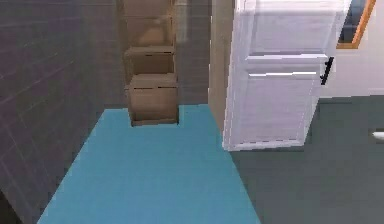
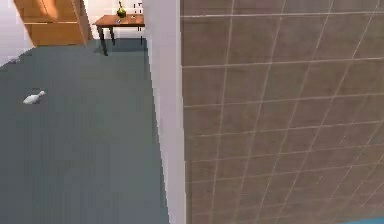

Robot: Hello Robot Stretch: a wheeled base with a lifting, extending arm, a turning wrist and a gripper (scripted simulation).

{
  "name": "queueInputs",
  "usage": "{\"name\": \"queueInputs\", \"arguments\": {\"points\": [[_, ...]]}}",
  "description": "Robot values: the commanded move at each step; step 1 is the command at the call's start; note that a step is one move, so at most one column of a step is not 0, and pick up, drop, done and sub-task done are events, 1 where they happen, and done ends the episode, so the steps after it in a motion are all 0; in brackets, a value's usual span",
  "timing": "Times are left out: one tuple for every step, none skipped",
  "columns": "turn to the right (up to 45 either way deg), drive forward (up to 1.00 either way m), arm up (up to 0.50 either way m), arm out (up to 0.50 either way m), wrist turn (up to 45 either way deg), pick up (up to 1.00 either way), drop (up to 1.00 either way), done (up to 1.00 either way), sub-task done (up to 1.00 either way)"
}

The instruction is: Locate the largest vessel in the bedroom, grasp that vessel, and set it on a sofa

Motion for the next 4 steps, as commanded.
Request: {"name": "queueInputs", "arguments": {"points": [[21.0,0.0,0.0,0.0,0.0,0.0,0.0,0.0,0.0],[0.0,0.1,0.0,0.0,0.0,0.0,0.0,0.0,0.0],[6.0,0.0,0.0,0.0,0.0,0.0,0.0,0.0,0.0],[0.0,0.55,0.0,0.0,0.0,0.0,0.0,0.0,0.0]]}}
